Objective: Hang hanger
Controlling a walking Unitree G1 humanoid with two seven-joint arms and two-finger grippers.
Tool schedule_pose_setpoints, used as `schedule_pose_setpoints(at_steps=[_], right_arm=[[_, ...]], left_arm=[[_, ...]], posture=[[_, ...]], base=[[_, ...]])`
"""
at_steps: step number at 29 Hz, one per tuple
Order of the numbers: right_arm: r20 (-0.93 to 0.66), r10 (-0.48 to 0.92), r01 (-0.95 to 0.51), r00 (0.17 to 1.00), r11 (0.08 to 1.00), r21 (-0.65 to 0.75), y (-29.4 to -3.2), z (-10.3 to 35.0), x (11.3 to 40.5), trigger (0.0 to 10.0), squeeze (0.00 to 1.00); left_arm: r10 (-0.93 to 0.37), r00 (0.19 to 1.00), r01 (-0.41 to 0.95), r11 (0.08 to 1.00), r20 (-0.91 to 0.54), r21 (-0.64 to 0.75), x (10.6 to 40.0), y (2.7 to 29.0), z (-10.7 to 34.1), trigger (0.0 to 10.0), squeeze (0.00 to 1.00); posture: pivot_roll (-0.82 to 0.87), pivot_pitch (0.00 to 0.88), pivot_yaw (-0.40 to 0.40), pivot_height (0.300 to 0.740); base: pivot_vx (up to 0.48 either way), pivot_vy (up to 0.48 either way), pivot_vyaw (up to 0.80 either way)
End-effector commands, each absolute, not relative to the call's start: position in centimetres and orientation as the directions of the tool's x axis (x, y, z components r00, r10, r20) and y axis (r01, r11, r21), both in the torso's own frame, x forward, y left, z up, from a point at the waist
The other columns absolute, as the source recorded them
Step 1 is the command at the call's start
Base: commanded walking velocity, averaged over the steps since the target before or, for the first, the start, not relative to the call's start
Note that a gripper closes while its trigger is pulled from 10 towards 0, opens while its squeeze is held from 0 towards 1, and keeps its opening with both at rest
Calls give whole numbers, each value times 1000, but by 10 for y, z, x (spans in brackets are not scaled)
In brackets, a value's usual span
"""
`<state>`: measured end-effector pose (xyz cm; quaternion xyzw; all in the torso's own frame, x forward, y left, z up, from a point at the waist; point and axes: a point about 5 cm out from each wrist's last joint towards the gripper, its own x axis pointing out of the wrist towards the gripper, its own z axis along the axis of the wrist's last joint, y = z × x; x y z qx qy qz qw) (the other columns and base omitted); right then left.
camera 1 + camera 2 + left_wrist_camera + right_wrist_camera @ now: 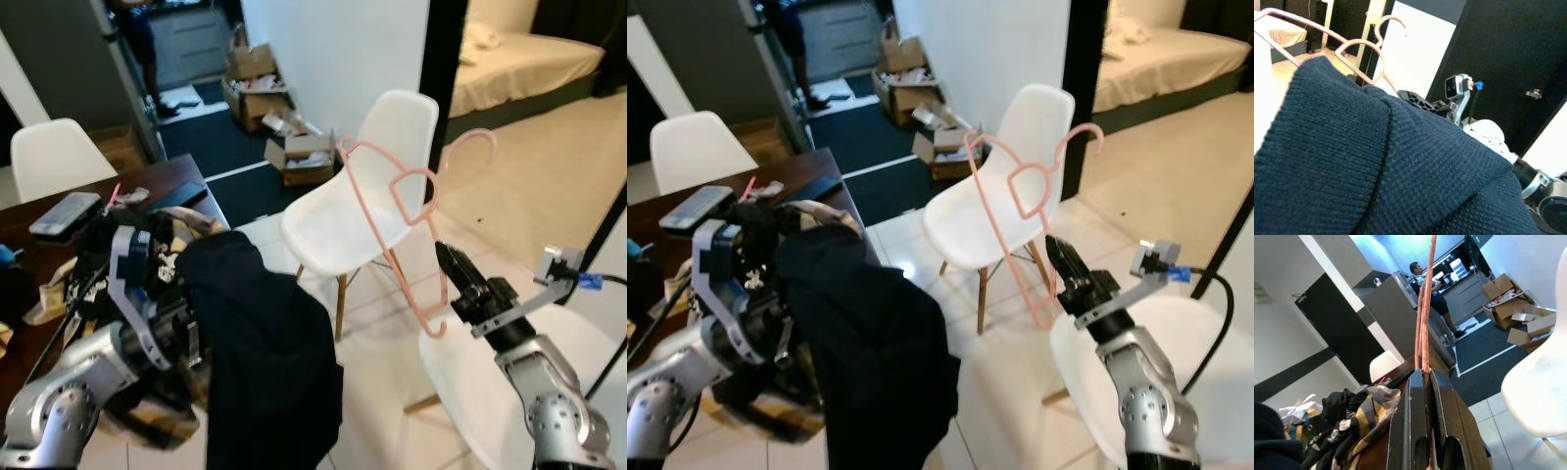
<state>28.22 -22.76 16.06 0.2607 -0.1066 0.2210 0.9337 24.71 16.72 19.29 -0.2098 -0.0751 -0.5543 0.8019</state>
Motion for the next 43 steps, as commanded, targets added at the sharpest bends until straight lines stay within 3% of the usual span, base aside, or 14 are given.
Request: schedule_pose_setpoints(at_steps=[1, 11, 15, 17, 18, 20, 22, 25, 28, 35, 37, 43], right_arm=[[321, 380, -492, 868, 749, 443, -219, 162, 284, 10000, 0], [389, 427, -572, 817, 686, 450, -213, 175, 282, 10000, 0], [399, 435, -585, 807, 677, 446, -211, 178, 282, 10000, 0], [379, 418, -559, 826, 698, 448, -210, 175, 284, 10000, 0], [379, 418, -559, 826, 698, 448, -210, 175, 284, 10000, 0], [336, 382, -504, 861, 733, 458, -211, 169, 289, 10000, 0], [336, 382, -504, 861, 733, 458, -211, 169, 289, 10000, 0], [293, 325, -432, 899, 765, 477, -215, 162, 292, 10000, 0], [289, 317, -423, 903, 769, 479, -217, 161, 292, 10000, 0], [284, 289, -397, 914, 777, 489, -223, 162, 292, 10000, 0], [279, 273, -381, 921, 783, 492, -224, 161, 293, 10000, 0], [273, 266, -371, 924, 790, 488, -223, 160, 294, 10000, 0]], left_arm=[[-860, 367, 926, 300, 354, -229, 245, 167, 199, 10000, 0], [-897, 247, 969, 221, 368, -111, 230, 153, 232, 10000, 0], [-884, 236, 971, 225, 403, -75, 229, 156, 246, 10000, 0], [-849, 326, 942, 330, 416, -63, 240, 160, 252, 10000, 0], [-849, 326, 942, 330, 416, -63, 240, 160, 252, 10000, 0], [-808, 436, 893, 444, 397, -76, 255, 162, 249, 10000, 0], [-808, 436, 893, 444, 397, -76, 255, 162, 249, 10000, 0], [-679, 620, 760, 645, 392, -85, 281, 172, 253, 10000, 0], [-618, 669, 699, 711, 413, -69, 289, 178, 263, 10000, 0], [-477, 702, 572, 820, 530, -20, 300, 199, 309, 10000, 0], [-328, 722, 417, 909, 609, -5, 307, 223, 342, 10000, 0], [-163, 722, 249, 968, 673, -33, 310, 247, 368, 10000, 0]], posture=[[-105, 0, 59, 710], [-92, 0, 53, 710], [-82, 0, 48, 710], [-83, 0, 48, 710], [-83, 0, 48, 710], [-84, 0, 48, 710], [-84, 0, 48, 710], [-96, 0, 52, 710], [-96, 0, 52, 710], [-103, 0, 51, 710], [-101, 0, 51, 710], [-107, 0, 54, 710]], base=[[0, 0, 650], [0, 0, 647], [0, 0, 645], [0, 0, 541], [0, 0, 450], [0, 0, 225], [0, 0, 0], [0, 0, 0], [0, 0, 0], [0, 0, 0], [0, 0, 0], [0, 0, 0]])
